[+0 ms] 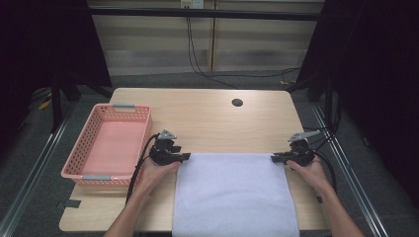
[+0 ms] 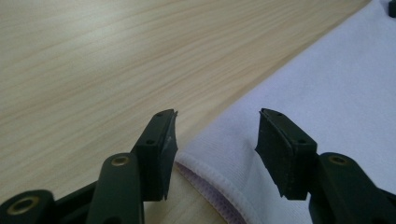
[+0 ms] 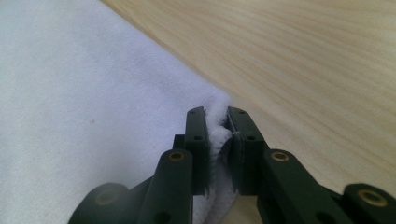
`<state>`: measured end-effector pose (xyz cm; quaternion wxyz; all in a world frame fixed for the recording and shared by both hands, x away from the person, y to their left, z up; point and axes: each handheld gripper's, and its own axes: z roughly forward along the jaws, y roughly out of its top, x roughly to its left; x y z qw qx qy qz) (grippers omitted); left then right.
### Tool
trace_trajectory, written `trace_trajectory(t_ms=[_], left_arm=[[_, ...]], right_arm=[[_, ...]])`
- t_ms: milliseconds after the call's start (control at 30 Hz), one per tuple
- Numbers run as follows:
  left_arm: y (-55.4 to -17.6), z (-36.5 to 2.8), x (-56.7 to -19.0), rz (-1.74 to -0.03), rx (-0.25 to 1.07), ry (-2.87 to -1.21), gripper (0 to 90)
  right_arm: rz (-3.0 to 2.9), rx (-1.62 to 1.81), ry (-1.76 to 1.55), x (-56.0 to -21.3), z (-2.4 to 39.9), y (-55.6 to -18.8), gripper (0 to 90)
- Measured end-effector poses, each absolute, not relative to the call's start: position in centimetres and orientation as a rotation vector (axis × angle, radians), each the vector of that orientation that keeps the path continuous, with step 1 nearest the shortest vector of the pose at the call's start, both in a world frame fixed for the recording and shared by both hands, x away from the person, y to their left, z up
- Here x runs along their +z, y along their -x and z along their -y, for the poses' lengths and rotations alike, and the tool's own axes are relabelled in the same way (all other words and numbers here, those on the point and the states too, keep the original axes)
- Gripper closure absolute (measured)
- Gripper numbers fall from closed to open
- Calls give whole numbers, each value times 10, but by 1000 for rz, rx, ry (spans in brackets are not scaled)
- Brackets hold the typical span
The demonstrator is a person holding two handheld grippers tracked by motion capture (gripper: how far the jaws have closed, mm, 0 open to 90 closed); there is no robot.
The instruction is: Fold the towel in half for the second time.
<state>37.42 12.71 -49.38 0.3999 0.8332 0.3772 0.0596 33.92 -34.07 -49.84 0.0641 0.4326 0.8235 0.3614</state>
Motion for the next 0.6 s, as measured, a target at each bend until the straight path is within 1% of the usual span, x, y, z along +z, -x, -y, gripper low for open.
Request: trace_trajectory(t_ms=[67,167,233,267,300,400,500,600], left_arm=[[-376,-127,-498,-947,149,-2160,464],[-377,-127,-499,-955,124,-2157,480],[-376,-125,-499,-912,101,-2178,585],[-376,-125,-499,-900,68,-2189,683],[-376,-124,-499,-888,41,-2192,813],[-376,-125,-496,-901,22,-2161,834],[-375,-132,-482,-893,15,-2061,838],[-373,-135,-464,-860,53,-2014,839]], right_arm=[[-2488,1095,-1315,-498,341,-339,803],[-2487,1104,-1308,-498,341,-339,806],[-2492,1105,-1308,-498,342,-339,811],[-2493,1111,-1318,-497,342,-339,816],[-2489,1119,-1327,-497,342,-339,820],[-2469,1139,-1321,-495,343,-338,840],[-2430,1201,-1331,-486,345,-334,847],[-2371,1290,-1324,-472,351,-334,849]])
